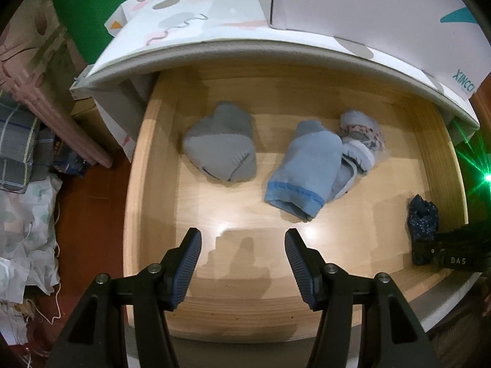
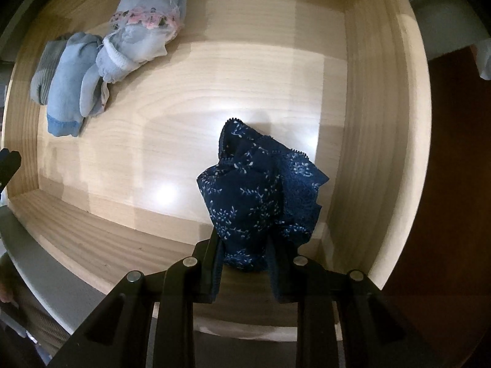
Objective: Take underwear out of drawer
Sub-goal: 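Hold the navy briefs with the right tool while the left tool lowers onto the pale blue sock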
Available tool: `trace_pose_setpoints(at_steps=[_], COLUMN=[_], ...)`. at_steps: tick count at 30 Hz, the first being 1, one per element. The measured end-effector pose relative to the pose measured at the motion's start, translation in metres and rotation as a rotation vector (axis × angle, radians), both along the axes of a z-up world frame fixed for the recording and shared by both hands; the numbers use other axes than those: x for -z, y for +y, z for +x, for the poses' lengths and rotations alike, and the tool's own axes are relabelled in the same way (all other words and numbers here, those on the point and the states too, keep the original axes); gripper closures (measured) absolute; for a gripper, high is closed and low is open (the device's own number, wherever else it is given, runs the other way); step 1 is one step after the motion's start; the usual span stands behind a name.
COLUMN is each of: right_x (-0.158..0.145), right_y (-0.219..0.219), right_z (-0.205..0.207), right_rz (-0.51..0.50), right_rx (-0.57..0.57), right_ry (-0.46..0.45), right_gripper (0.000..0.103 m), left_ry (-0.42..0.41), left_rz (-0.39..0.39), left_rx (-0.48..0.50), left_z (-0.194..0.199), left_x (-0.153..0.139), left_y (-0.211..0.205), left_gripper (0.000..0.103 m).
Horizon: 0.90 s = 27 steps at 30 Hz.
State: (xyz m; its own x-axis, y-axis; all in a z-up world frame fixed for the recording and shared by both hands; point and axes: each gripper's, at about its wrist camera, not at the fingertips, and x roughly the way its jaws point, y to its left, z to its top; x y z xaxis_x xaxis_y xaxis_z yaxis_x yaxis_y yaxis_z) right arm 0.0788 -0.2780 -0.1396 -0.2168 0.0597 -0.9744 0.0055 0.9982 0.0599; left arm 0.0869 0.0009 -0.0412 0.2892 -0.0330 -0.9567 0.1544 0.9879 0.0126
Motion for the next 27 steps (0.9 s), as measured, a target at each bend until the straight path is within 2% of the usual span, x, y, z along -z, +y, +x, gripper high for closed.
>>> trace_pose_setpoints(at_steps=[5,10,14,22,27], right_x=[0.0,-0.005,-0.008,-0.011,-0.01], right_y=[0.004,0.003,-0.001,-0.004,-0.004], right_z=[-0.018,-0.033,-0.036,-0.038,-0.039], right_rz=[-0.002,0.003,0.004,0.005,0.007], right_rx=[-0.01,-0.006,-0.01,-0.008,-0.009], right_ry=[-0.002,-0.02,-0.023,-0.023,-0.022], right_gripper=[0.082,0.082,0.082,0.081,0.079], left_ry=[0.02,0.006,-0.001,0.028,0.013], left_rz=[-0.035,-0.01,-0.021,-0.063,-0.042], left_rx=[0.009,0.077,0.116,0.124,0.144], left_z=[0.008,0.018,0.027,0.044,0.053], left_x=[0.005,0.008,0.009,0.017,0.019], left_y=[-0.005,-0.022,-0.032,-0.045,-0.054], left_gripper=[0.045,0.045,0.045,0.045,0.045])
